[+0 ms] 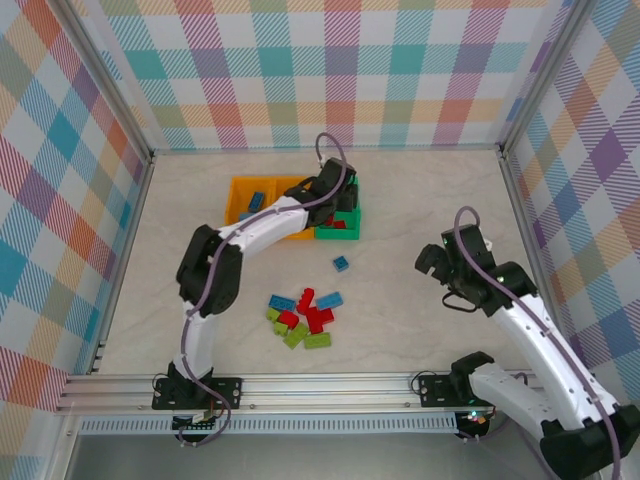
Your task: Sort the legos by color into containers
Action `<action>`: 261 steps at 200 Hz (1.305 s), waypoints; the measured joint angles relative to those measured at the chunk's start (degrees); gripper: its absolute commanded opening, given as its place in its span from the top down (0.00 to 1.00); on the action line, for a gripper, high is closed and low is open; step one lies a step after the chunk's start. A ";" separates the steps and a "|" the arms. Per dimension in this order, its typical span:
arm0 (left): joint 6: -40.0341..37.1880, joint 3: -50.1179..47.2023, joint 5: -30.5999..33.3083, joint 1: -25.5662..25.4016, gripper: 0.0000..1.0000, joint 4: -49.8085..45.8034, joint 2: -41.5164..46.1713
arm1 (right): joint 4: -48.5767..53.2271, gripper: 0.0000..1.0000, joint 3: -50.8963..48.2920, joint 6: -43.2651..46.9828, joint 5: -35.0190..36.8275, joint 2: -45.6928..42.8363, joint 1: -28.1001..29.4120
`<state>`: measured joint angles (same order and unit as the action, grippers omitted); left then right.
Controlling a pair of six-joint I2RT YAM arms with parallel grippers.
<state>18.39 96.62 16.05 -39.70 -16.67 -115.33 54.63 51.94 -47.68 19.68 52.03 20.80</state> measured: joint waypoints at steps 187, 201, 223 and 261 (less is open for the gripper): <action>-1.46 -34.67 -9.18 -3.54 0.02 -3.28 44.37 | -5.79 0.00 -2.82 -16.63 -9.44 31.15 -49.96; -1.33 -34.71 -9.18 -3.65 0.01 -3.32 44.37 | -7.04 0.00 -2.82 -17.11 -10.34 34.21 -50.16; -1.31 -35.04 -9.73 -3.76 0.00 -3.30 44.37 | -9.29 0.12 -2.80 -17.44 -11.50 37.99 -50.51; -2.95 -37.59 -12.85 -4.94 0.00 -2.82 46.73 | -13.16 0.47 -2.43 -17.81 -14.10 39.54 -51.01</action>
<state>15.44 59.02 3.20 -44.64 -19.49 -68.60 41.47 49.52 -65.49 5.58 91.57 -30.22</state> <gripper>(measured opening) 0.998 0.621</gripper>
